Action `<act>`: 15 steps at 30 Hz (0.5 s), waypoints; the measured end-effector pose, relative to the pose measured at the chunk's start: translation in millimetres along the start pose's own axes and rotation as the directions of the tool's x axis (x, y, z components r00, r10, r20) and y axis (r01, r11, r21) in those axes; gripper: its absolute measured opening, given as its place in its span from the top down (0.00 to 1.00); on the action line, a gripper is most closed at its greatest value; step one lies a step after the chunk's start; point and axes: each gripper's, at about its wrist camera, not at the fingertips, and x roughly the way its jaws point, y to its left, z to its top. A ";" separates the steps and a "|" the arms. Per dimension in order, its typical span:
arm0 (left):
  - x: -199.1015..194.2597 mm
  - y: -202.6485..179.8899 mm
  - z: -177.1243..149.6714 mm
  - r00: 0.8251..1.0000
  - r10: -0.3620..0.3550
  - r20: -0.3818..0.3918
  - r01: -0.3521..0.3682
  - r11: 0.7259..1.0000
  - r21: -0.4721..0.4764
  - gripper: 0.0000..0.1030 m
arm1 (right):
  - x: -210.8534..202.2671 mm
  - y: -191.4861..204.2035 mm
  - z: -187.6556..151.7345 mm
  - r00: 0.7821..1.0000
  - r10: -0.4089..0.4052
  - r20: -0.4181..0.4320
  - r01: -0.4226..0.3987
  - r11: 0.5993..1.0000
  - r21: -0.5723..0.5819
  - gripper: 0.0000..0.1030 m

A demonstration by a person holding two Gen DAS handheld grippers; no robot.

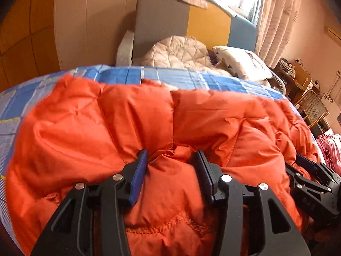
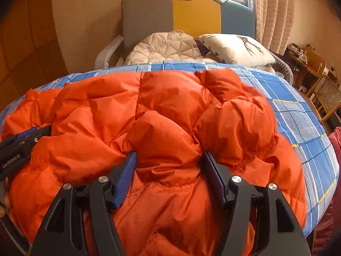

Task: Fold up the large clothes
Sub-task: 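Grasp the jacket hem with both grippers side by side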

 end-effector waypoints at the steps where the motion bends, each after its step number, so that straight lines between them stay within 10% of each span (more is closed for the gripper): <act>1: 2.5 1.1 -0.5 1.000 -0.001 0.000 0.001 1.000 -0.003 0.55 | 2.7 1.7 -0.5 1.000 -0.006 -0.001 0.006 1.000 -0.007 0.39; 15: 5.0 2.6 -8.8 1.000 0.012 -0.004 -0.012 1.000 -0.023 0.55 | 14.9 6.3 -3.7 0.999 -0.020 -0.031 0.020 1.000 -0.016 0.37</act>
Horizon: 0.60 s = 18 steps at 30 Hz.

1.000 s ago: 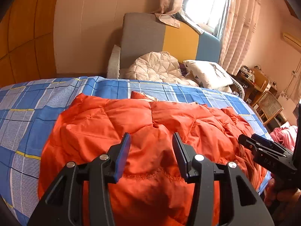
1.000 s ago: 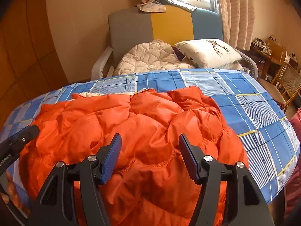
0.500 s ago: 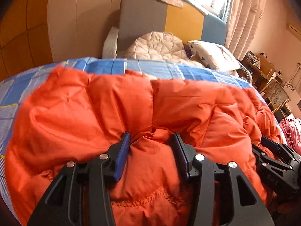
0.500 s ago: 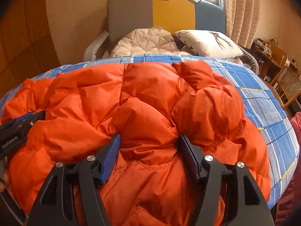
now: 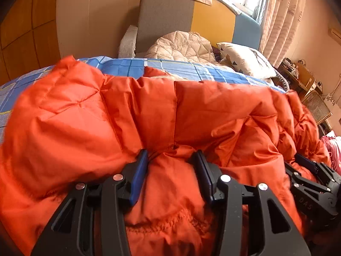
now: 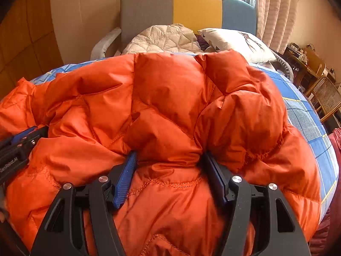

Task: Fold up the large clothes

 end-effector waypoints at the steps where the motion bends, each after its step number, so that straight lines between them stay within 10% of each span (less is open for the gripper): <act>1: -7.2 1.1 -1.0 1.000 0.000 0.010 0.000 1.000 -0.013 0.52 | -3.1 -0.3 0.6 1.000 0.009 0.002 -0.009 1.000 0.006 0.35; 18: -99.1 9.7 -59.7 0.992 -0.026 0.120 0.028 0.999 -0.018 0.45 | -97.2 -71.9 -69.8 0.980 0.192 0.056 -0.200 0.942 0.268 0.29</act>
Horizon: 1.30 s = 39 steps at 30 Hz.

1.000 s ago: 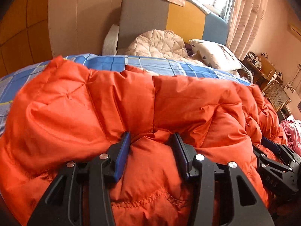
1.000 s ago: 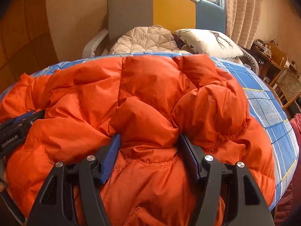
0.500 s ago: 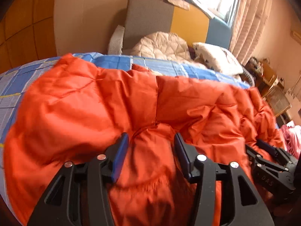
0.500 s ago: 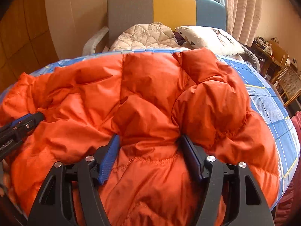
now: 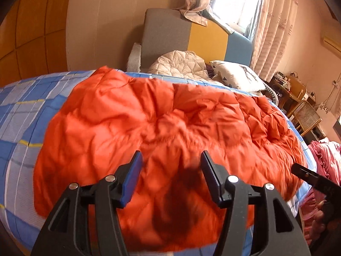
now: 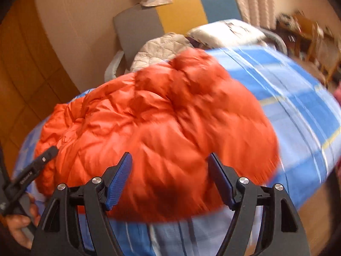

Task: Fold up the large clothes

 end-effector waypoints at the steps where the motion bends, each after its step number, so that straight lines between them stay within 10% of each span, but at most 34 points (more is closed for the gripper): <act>1: -4.2 2.9 -4.0 1.000 -0.002 0.004 0.002 1.000 -0.005 0.45 | -3.7 -9.6 -5.1 1.000 0.015 -0.009 -0.015 0.999 0.034 0.29; 6: -21.8 30.1 -24.9 1.000 0.007 0.021 -0.006 0.999 -0.051 0.45 | -7.7 -54.9 -24.0 0.996 0.089 -0.033 -0.080 0.973 0.216 0.24; 22: -20.9 62.0 -45.2 1.000 0.020 -0.010 -0.021 0.997 -0.070 0.46 | 57.5 -108.4 -26.0 0.935 0.342 0.088 -0.313 0.688 0.654 0.23; 24: -17.5 62.2 -46.5 1.000 0.017 -0.022 -0.018 0.998 -0.067 0.46 | 60.4 -105.8 -21.9 0.938 0.334 0.090 -0.308 0.690 0.655 0.26; 29: -16.4 59.7 -50.5 0.999 0.019 -0.030 -0.021 0.998 -0.054 0.47 | 57.9 -103.9 -18.2 0.941 0.328 0.078 -0.304 0.725 0.618 0.68; 39: -14.6 55.4 -54.3 0.998 0.026 -0.052 -0.028 0.998 -0.053 0.47 | 31.3 -74.2 5.9 0.955 0.284 0.081 -0.291 0.858 0.422 0.83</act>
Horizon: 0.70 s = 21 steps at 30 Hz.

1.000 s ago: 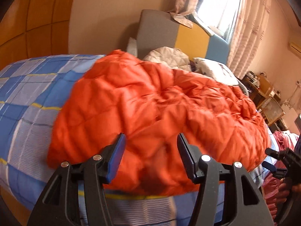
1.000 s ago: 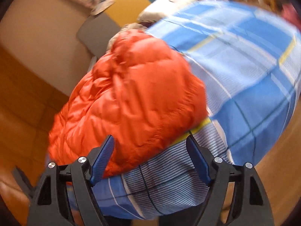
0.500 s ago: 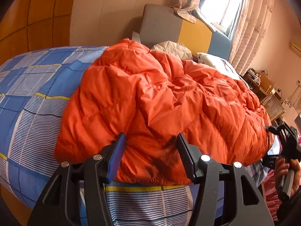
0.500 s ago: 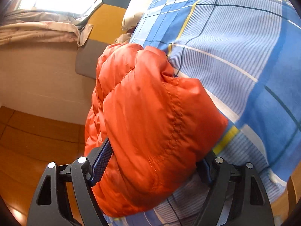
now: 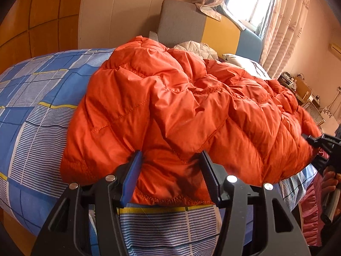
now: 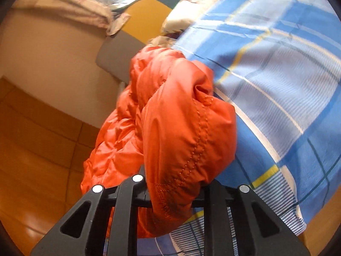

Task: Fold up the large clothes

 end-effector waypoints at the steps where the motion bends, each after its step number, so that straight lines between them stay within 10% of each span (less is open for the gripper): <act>1: 0.0 0.3 -0.4 1.000 -0.003 -0.002 0.003 1.000 -0.002 0.47 | -3.4 7.9 -0.1 1.000 -0.001 0.008 0.001 0.999 -0.032 0.83; 21: 5.5 18.3 -8.1 0.993 -0.112 -0.022 0.110 0.990 -0.084 0.50 | -3.4 167.0 -52.1 0.996 0.089 -0.006 -0.080 0.858 -0.507 0.84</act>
